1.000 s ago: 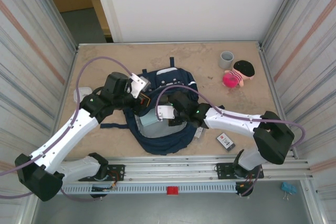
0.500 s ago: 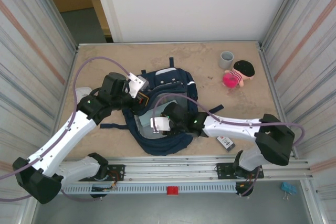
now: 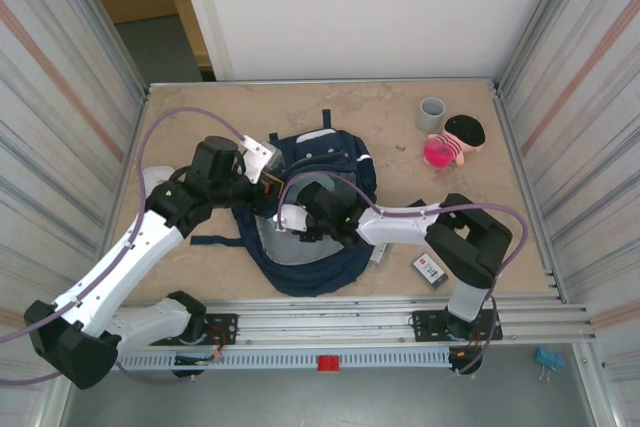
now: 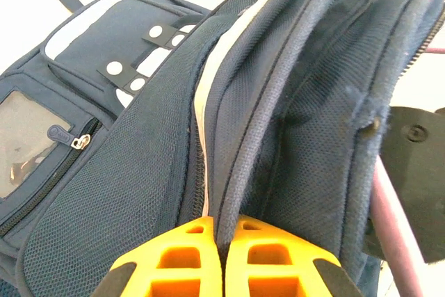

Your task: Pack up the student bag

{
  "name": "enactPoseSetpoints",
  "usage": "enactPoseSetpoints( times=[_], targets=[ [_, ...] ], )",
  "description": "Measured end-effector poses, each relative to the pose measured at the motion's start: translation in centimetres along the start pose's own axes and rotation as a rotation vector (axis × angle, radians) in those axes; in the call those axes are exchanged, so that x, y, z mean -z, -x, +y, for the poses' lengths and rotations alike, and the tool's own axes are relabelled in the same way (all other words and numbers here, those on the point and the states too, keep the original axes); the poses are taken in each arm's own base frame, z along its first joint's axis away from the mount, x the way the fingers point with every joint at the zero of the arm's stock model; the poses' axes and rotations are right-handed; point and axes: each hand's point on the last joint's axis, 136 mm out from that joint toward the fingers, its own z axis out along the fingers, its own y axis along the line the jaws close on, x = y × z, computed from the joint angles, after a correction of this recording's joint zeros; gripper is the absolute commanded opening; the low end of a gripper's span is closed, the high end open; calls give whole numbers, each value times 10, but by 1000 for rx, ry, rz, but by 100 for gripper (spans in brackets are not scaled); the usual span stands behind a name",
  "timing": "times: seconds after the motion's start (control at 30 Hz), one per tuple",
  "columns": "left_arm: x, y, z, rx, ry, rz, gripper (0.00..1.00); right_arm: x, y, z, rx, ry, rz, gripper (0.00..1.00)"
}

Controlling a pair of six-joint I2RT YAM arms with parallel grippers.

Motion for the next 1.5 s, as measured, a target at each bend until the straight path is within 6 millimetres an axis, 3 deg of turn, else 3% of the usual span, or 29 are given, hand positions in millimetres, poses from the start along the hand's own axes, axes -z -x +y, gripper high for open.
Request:
enactPoseSetpoints(
  times=[0.13,0.33,0.5,0.7,0.8,1.0,1.2,1.33,1.5],
  targets=[
    [-1,3,1,10,2,-17,0,-16,7,-17,-35,-45,-35,28],
    [-1,3,8,14,44,-18,0,-13,13,-12,-63,-30,-63,36],
    [0,-6,17,11,99,-11,0,27,20,3,-115,33,-89,45],
    [-5,-22,42,-22,230,13,0,93,39,11,-273,103,-184,54],
    [-7,-25,52,-42,281,11,0,114,39,17,-361,150,-193,57],
    [-14,-33,54,-80,272,17,4,139,17,29,-583,249,-107,60],
    [-33,-66,27,-109,142,88,6,183,-8,-1,-892,218,-97,63],
    [-42,-90,16,-131,114,143,4,203,-47,-24,-1123,135,-12,65],
    [-43,-94,19,-99,130,145,3,217,-116,-37,-1381,-2,228,71]
  ],
)
